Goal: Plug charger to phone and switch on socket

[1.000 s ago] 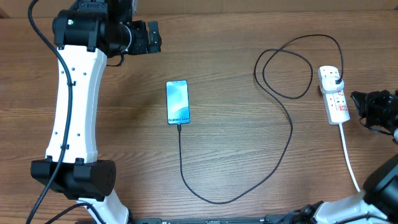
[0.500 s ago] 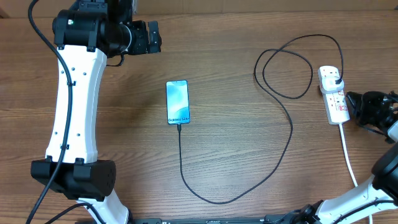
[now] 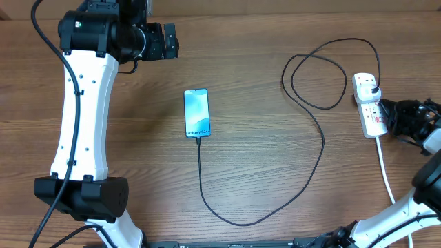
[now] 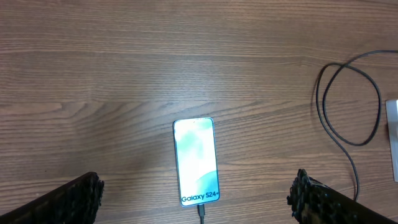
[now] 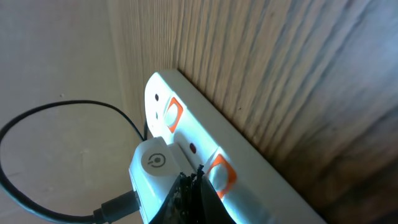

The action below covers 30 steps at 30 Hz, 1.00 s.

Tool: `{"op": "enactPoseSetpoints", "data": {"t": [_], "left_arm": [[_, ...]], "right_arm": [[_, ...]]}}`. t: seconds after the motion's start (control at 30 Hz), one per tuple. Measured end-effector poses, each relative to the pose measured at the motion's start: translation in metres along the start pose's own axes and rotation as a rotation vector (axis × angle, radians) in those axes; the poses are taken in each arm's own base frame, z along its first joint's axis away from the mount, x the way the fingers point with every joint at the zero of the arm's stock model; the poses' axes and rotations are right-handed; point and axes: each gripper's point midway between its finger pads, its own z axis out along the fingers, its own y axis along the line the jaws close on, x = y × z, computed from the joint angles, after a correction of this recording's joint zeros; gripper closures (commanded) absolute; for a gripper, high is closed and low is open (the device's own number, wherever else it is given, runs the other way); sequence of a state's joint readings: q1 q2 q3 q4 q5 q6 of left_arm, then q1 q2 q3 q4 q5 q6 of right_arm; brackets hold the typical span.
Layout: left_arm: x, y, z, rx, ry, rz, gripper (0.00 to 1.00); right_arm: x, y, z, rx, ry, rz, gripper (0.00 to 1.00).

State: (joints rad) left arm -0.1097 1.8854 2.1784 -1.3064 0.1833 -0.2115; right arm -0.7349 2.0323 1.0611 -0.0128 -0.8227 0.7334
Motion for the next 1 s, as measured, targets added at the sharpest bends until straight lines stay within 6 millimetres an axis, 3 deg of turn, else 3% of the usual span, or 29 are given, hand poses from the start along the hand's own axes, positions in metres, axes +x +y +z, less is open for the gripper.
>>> {"op": "enactPoseSetpoints", "data": {"t": [1.0], "left_arm": [[0.000, 0.000, 0.000, 0.000, 0.000, 0.000, 0.00]], "right_arm": [[0.000, -0.004, 0.014, 0.059, -0.009, 0.012, 0.96]]}}
